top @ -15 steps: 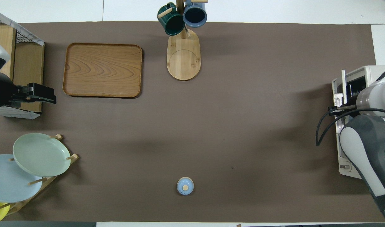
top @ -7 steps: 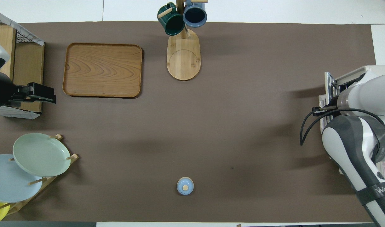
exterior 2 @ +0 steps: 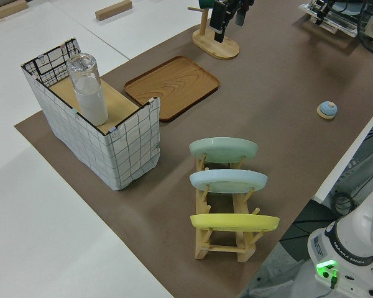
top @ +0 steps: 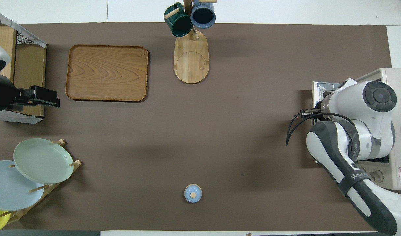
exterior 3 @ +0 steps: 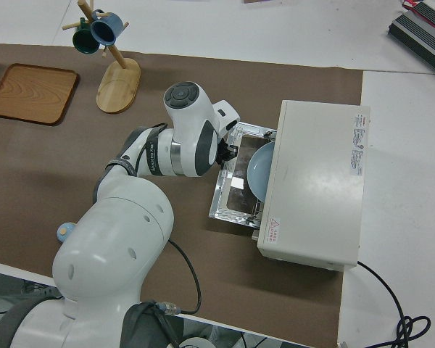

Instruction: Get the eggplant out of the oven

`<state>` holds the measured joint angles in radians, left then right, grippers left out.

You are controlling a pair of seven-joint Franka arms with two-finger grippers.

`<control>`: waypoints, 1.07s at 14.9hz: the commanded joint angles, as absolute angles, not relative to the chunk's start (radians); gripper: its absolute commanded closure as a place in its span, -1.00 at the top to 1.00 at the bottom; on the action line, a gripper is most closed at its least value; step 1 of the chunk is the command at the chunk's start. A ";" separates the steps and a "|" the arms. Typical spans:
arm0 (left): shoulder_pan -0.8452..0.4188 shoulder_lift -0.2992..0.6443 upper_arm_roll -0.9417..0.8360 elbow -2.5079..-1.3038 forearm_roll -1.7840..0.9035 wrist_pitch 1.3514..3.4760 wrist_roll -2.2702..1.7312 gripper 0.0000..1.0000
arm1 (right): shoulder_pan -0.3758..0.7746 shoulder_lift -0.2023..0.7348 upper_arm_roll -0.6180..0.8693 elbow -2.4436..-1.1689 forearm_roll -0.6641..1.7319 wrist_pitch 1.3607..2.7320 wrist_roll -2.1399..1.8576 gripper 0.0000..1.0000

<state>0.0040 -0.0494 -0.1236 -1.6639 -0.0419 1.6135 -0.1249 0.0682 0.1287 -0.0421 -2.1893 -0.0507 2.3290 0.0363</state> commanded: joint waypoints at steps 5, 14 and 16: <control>0.009 -0.049 -0.126 -1.663 -0.058 1.624 -0.120 1.00 | 0.104 0.152 -0.058 -2.172 -0.018 2.359 0.081 -1.00; 0.008 -0.049 -0.126 -1.663 -0.058 1.624 -0.120 1.00 | 0.094 0.100 -0.064 -1.947 -0.052 1.976 0.094 -0.34; 0.008 -0.049 -0.126 -1.663 -0.058 1.624 -0.120 1.00 | 0.068 0.095 -0.071 -1.963 -0.086 1.989 0.095 -0.34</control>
<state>0.0040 -0.0492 -0.1245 -1.6639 -0.0441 1.6145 -0.1249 0.0959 0.0953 -0.0652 -1.9612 -0.0570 1.9953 0.0769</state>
